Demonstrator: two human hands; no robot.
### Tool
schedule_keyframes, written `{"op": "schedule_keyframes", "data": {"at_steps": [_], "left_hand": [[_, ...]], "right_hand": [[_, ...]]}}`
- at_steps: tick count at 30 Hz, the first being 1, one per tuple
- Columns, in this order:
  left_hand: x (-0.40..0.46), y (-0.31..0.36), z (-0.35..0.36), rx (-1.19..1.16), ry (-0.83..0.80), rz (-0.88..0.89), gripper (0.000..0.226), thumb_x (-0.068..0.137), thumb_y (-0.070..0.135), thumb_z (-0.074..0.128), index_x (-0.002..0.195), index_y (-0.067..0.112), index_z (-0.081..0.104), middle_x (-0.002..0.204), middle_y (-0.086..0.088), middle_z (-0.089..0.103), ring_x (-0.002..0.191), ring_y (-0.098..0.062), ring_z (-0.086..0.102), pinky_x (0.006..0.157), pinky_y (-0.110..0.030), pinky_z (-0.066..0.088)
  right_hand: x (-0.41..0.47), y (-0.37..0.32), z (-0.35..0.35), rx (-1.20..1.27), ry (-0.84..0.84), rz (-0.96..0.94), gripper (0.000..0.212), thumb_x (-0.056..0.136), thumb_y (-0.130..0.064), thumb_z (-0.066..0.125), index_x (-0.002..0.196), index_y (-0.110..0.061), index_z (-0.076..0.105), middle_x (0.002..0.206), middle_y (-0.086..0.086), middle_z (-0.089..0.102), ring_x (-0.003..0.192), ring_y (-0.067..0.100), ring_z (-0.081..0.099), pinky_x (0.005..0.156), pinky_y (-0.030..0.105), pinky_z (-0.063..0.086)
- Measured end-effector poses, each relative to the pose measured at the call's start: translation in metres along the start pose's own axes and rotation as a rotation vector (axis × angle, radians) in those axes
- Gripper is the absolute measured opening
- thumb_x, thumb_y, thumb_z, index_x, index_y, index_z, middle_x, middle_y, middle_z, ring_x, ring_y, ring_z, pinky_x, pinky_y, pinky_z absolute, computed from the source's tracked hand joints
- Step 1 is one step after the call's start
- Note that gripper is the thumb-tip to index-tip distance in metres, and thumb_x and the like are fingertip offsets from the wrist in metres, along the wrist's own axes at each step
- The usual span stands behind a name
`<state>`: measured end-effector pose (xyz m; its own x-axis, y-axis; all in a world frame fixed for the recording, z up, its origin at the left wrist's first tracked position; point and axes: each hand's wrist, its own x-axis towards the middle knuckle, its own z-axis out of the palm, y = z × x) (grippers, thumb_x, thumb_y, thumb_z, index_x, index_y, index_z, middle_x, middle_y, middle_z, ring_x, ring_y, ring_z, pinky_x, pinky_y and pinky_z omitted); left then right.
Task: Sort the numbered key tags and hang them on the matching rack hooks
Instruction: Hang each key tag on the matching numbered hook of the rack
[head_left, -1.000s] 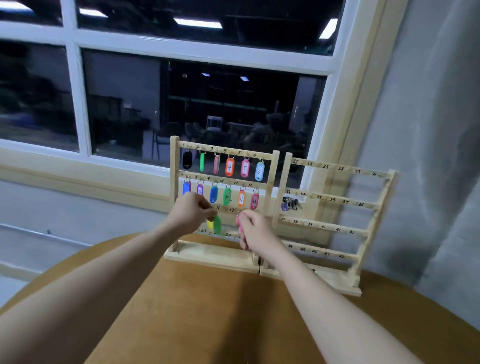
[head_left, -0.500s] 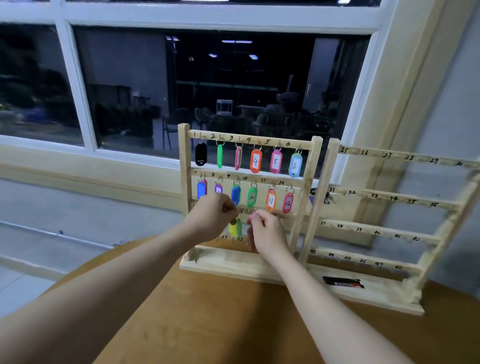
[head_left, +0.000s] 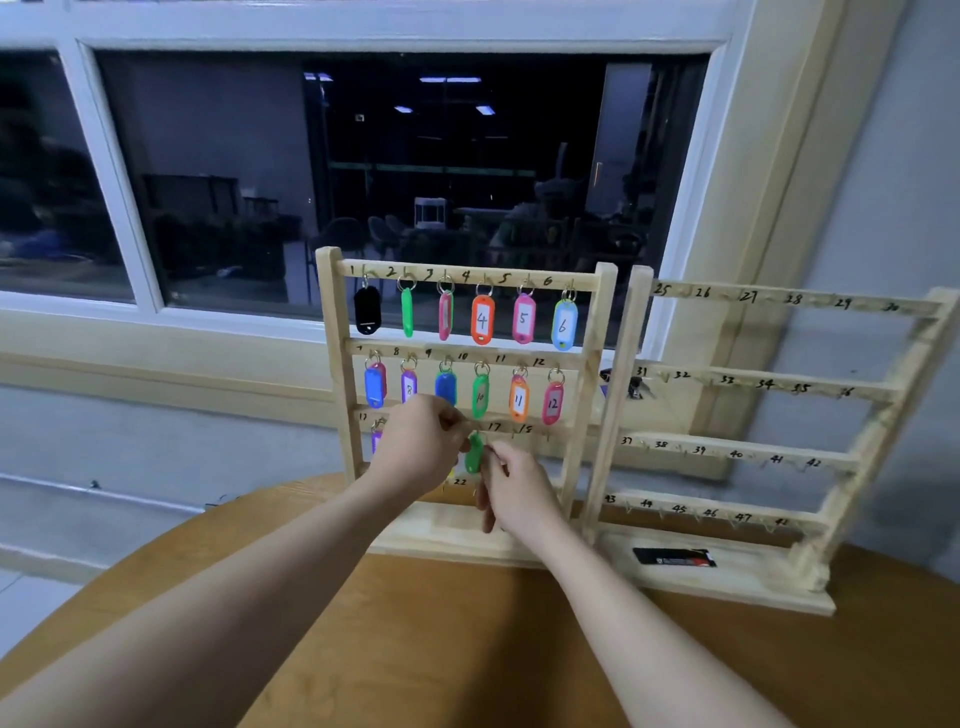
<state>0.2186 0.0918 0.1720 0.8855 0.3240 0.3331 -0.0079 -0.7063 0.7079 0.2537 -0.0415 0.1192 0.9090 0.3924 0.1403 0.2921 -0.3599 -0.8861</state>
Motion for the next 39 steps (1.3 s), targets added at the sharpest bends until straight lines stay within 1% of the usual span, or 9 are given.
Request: {"op": "schedule_keyframes", "data": {"at_steps": [5, 9, 13, 18, 21, 26, 32, 36, 39], "left_hand": [[0.0, 0.006, 0.004, 0.039, 0.015, -0.031, 0.016, 0.097, 0.02, 0.065, 0.085, 0.015, 0.075, 0.074, 0.006, 0.074, 0.062, -0.012, 0.069, 0.06, -0.031, 0.059], [0.002, 0.008, 0.007, 0.214, 0.015, -0.054, 0.021, 0.096, 0.025, 0.063, 0.082, 0.016, 0.077, 0.073, 0.002, 0.073, 0.059, -0.018, 0.063, 0.053, -0.027, 0.049], [-0.005, 0.009, 0.008, 0.373, -0.006, -0.064, 0.021, 0.094, 0.022, 0.059, 0.081, 0.014, 0.073, 0.076, -0.001, 0.072, 0.068, -0.022, 0.067, 0.063, -0.039, 0.059], [-0.031, 0.009, 0.013, 0.328, -0.079, -0.082, 0.023, 0.092, 0.02, 0.059, 0.074, 0.012, 0.072, 0.071, -0.003, 0.071, 0.064, -0.026, 0.068, 0.061, -0.038, 0.059], [-0.059, 0.024, 0.026, 0.314, -0.157, -0.065, 0.024, 0.089, 0.016, 0.056, 0.072, 0.014, 0.073, 0.066, 0.0, 0.07, 0.065, -0.027, 0.065, 0.058, -0.031, 0.051], [-0.107, 0.058, 0.073, 0.251, -0.321, 0.041, 0.018, 0.082, 0.013, 0.06, 0.069, 0.014, 0.072, 0.068, -0.003, 0.072, 0.067, -0.026, 0.068, 0.059, -0.035, 0.057], [-0.168, 0.105, 0.148, 0.112, -0.542, 0.128, 0.025, 0.092, 0.023, 0.061, 0.078, 0.005, 0.071, 0.074, -0.013, 0.072, 0.068, -0.031, 0.068, 0.059, -0.035, 0.053], [-0.212, 0.14, 0.194, 0.041, -0.691, 0.189, 0.024, 0.09, 0.02, 0.059, 0.075, 0.009, 0.075, 0.076, -0.007, 0.074, 0.071, -0.025, 0.068, 0.061, -0.028, 0.05], [-0.232, 0.158, 0.229, 0.018, -0.748, 0.215, 0.017, 0.09, 0.021, 0.062, 0.088, 0.01, 0.075, 0.091, -0.008, 0.074, 0.087, -0.027, 0.068, 0.074, -0.03, 0.055]], "right_hand": [[-0.013, 0.006, -0.007, 0.055, -0.04, 0.065, 0.023, 0.11, -0.026, 0.038, 0.1, -0.021, 0.058, 0.075, 0.01, 0.061, 0.049, 0.018, 0.056, 0.037, 0.018, 0.036], [-0.022, 0.019, -0.01, 0.023, -0.047, 0.122, 0.033, 0.109, -0.038, 0.04, 0.094, -0.017, 0.061, 0.071, 0.005, 0.066, 0.048, 0.016, 0.06, 0.04, 0.018, 0.036], [-0.033, 0.028, -0.023, 0.029, -0.017, 0.122, 0.037, 0.108, -0.032, 0.043, 0.089, -0.01, 0.065, 0.067, 0.003, 0.066, 0.051, 0.017, 0.06, 0.044, 0.019, 0.04], [-0.067, 0.034, -0.058, 0.014, 0.044, 0.108, 0.032, 0.107, -0.024, 0.048, 0.09, -0.005, 0.068, 0.063, 0.001, 0.062, 0.05, 0.017, 0.058, 0.044, 0.017, 0.038], [-0.1, 0.037, -0.086, 0.027, 0.128, 0.107, 0.032, 0.105, -0.021, 0.05, 0.085, -0.003, 0.067, 0.061, 0.001, 0.06, 0.049, 0.016, 0.053, 0.047, 0.021, 0.04], [-0.169, 0.066, -0.146, -0.009, 0.343, 0.147, 0.035, 0.104, -0.02, 0.051, 0.076, -0.007, 0.068, 0.053, -0.007, 0.052, 0.05, 0.005, 0.048, 0.057, 0.023, 0.039], [-0.264, 0.123, -0.212, -0.224, 0.608, 0.328, 0.033, 0.098, -0.016, 0.059, 0.066, -0.016, 0.067, 0.055, -0.005, 0.057, 0.055, 0.014, 0.052, 0.057, 0.031, 0.039], [-0.319, 0.151, -0.235, -0.433, 0.591, 0.492, 0.023, 0.095, -0.022, 0.063, 0.071, -0.024, 0.064, 0.07, -0.008, 0.067, 0.074, 0.021, 0.065, 0.068, 0.034, 0.05], [-0.334, 0.158, -0.239, -0.533, 0.541, 0.541, 0.017, 0.095, -0.025, 0.063, 0.08, -0.027, 0.068, 0.083, -0.008, 0.072, 0.084, 0.019, 0.068, 0.077, 0.036, 0.057]]}}
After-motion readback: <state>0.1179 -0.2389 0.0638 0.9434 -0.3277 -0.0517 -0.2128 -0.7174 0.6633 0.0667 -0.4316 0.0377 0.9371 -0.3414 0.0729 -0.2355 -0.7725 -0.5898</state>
